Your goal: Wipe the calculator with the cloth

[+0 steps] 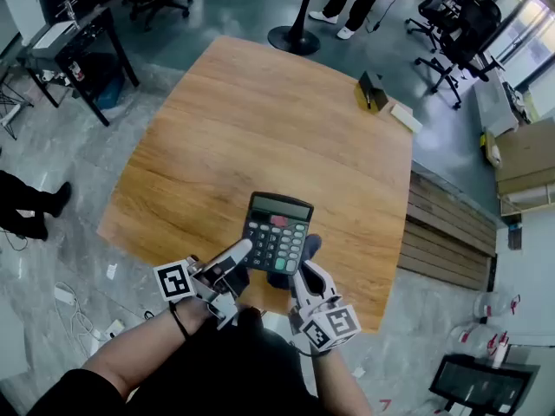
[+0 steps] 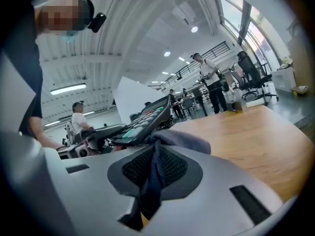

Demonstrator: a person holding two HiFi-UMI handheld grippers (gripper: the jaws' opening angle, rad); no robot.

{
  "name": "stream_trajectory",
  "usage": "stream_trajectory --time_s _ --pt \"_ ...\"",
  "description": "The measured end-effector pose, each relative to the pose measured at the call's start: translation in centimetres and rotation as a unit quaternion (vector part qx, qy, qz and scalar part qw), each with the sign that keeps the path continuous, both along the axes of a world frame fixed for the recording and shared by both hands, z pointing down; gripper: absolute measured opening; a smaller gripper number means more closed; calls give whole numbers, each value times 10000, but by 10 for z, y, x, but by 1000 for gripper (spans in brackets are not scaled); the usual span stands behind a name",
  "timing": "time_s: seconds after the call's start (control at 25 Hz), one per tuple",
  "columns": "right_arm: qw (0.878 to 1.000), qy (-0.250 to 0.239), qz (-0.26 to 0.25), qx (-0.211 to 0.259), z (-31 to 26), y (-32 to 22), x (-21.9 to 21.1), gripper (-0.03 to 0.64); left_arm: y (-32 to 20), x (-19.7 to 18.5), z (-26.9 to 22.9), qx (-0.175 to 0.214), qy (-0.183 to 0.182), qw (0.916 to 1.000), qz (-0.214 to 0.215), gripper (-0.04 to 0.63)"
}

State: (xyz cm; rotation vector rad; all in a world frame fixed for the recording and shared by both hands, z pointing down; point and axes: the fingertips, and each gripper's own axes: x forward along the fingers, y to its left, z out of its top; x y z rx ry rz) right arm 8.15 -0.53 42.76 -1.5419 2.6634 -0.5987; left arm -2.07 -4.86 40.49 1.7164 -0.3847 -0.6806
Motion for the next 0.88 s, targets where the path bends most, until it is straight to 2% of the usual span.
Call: stream_trajectory --time_s 0.2,0.32,0.52,0.76,0.88 --pt "9958 58 -783 477 -7 21 -51 38 7 8 -2 -237 219 9995 74 69" --pt "9944 -164 -887 545 -8 25 -64 38 11 11 0 -404 345 9985 120 70" --pt "9942 -520 -683 647 -11 28 -47 38 14 13 2 -494 429 9977 186 69" --pt "9909 -1140 3 711 -20 17 14 38 13 9 3 -666 584 9960 141 69" --pt "9851 -1549 -36 749 -26 10 32 38 23 14 -1 -678 669 9949 346 69"
